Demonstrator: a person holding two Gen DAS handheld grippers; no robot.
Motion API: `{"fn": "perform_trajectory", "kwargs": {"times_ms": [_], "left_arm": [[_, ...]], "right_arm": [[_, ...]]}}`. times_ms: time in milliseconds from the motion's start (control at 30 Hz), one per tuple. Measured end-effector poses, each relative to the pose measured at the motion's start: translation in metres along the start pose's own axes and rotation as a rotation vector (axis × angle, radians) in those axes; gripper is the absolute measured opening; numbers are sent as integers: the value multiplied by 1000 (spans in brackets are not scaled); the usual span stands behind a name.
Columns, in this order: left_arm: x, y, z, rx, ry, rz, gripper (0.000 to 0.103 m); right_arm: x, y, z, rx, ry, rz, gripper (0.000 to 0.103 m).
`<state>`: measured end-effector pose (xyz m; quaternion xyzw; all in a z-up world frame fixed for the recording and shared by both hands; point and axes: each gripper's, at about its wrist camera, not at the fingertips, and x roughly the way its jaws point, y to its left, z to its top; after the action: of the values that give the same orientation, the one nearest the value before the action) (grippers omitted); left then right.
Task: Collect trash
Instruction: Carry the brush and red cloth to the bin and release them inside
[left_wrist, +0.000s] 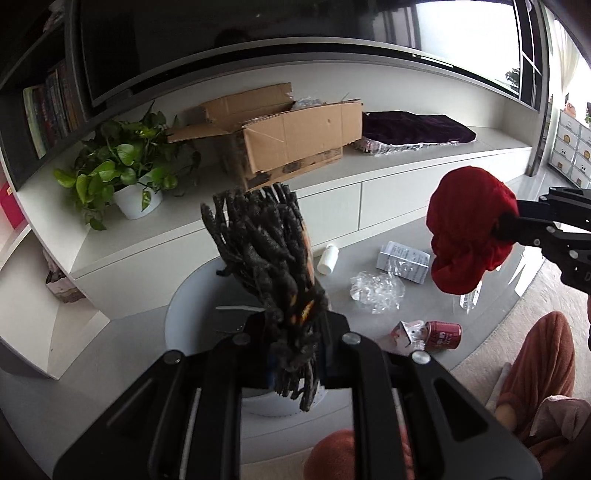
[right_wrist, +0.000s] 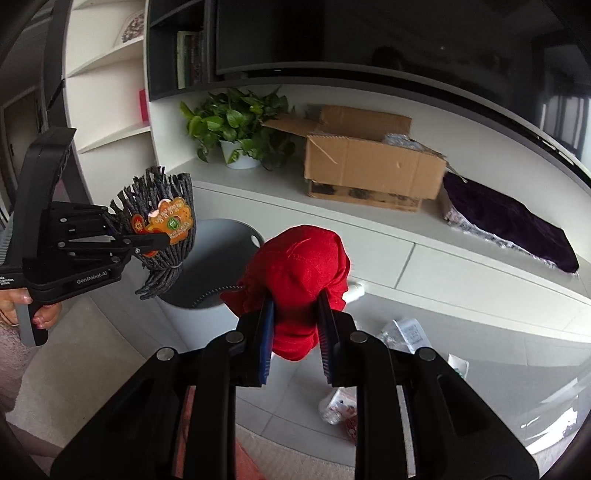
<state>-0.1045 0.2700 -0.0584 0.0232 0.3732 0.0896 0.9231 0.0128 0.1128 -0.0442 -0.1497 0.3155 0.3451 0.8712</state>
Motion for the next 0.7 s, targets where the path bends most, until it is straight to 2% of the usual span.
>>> {"fn": "perform_trajectory", "kwargs": {"times_ms": [167, 333, 700], "left_arm": [[-9, 39, -1, -32, 9, 5, 16], [-8, 69, 1, -51, 17, -1, 16], [3, 96, 2, -67, 30, -11, 16]], "right_arm": [[19, 47, 41, -50, -18, 61, 20], [38, 76, 68, -83, -18, 90, 20], [81, 94, 89, -83, 12, 110, 23]]}}
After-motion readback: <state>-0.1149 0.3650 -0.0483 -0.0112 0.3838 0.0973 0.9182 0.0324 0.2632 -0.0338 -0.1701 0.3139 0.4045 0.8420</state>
